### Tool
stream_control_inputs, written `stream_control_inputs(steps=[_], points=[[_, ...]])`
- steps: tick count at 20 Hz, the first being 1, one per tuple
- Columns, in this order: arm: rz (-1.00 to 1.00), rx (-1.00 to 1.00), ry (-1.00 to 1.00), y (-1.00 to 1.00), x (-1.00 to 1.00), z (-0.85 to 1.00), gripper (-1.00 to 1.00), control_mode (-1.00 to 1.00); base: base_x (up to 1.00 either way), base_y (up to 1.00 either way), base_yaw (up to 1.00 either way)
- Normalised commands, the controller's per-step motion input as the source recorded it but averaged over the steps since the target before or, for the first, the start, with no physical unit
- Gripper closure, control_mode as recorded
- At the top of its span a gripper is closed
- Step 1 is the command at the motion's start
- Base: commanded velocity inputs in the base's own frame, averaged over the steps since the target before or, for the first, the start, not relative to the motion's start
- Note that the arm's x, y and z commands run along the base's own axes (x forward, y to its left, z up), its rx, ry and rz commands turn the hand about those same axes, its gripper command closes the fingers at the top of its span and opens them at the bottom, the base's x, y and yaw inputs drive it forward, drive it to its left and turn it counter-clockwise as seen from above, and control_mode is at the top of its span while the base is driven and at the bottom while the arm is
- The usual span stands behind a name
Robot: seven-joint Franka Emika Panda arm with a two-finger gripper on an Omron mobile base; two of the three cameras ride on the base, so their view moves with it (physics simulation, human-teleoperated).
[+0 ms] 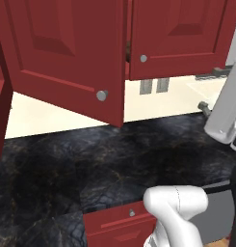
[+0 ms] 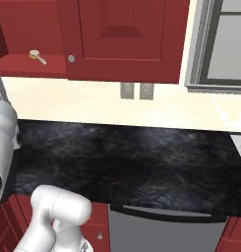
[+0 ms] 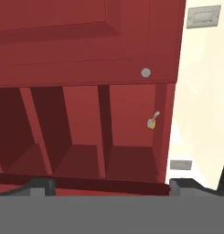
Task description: Pick the mug and place it in the sink. Pick the bowl and place it in the open cabinet and then close the cabinet.
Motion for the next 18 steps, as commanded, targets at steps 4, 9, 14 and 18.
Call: stream_control_inputs(steps=[4,9,14,18], points=[[0.0,-0.02,0.0,0.61,-0.14,0.0,-1.0,-1.0,0.0,0.0,0.0],[0.0,0.0,0.0,0.58,-0.21,0.0,-1.0,-1.0,0.0,0.0,0.0],[0.0,0.0,0.0,0.58,-0.25,0.0,-1.0,-1.0,0.0,0.0,0.0],[0.0,0.0,0.0,0.53,-0.34,-0.01,-1.0,-1.0,0.0,0.0,0.0]])
